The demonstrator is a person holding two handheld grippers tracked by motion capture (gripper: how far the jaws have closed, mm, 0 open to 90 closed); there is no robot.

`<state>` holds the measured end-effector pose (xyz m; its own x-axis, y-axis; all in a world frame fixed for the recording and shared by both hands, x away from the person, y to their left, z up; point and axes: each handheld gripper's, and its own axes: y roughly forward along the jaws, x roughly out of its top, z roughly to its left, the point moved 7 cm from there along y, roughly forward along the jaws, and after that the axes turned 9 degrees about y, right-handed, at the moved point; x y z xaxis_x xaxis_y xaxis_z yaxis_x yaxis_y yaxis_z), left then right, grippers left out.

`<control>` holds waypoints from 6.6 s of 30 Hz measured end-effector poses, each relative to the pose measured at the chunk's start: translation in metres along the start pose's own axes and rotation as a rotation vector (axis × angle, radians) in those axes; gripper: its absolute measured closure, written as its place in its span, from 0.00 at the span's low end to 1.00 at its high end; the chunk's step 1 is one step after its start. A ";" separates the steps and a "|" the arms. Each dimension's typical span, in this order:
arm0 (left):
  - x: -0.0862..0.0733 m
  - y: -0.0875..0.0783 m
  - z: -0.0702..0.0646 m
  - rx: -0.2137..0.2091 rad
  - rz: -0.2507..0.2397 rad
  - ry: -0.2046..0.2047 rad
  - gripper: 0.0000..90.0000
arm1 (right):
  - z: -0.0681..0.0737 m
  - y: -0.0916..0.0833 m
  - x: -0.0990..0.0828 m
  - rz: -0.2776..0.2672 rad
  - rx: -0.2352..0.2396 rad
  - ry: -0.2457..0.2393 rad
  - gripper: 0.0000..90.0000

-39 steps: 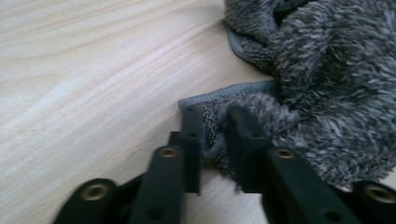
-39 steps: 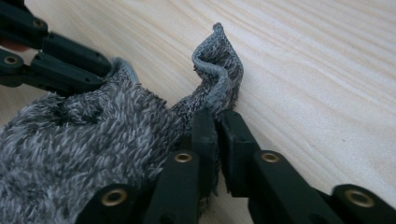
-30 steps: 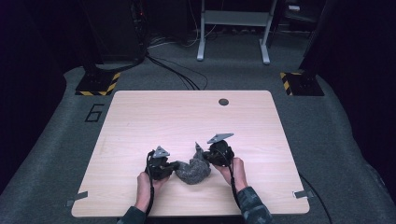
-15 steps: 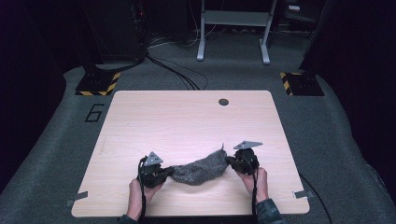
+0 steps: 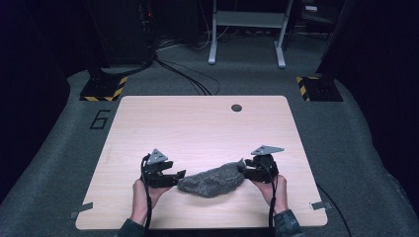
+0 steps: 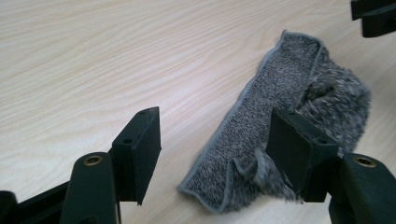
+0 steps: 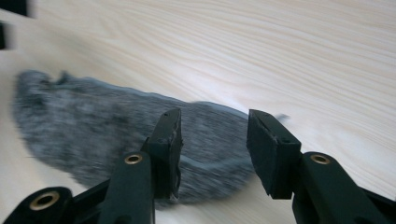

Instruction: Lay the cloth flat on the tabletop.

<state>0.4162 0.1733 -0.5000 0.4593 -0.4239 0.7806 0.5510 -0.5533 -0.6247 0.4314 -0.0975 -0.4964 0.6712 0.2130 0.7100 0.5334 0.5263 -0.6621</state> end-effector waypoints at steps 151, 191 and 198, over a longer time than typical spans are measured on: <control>-0.038 0.053 0.041 0.149 0.196 -0.008 0.82 | -0.044 0.074 -0.008 0.162 -0.064 0.009 0.98; -0.006 0.043 0.056 0.064 0.086 -0.035 0.99 | -0.047 0.038 0.013 0.065 -0.079 0.032 1.00; 0.100 0.001 0.107 0.212 -0.043 0.076 0.99 | -0.054 0.015 0.115 -0.092 -0.139 -0.053 1.00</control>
<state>0.5375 0.2066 -0.4248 0.3831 -0.4602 0.8009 0.7067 -0.4123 -0.5750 0.5445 -0.1092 -0.4378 0.5898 0.2143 0.7785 0.6599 0.4277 -0.6177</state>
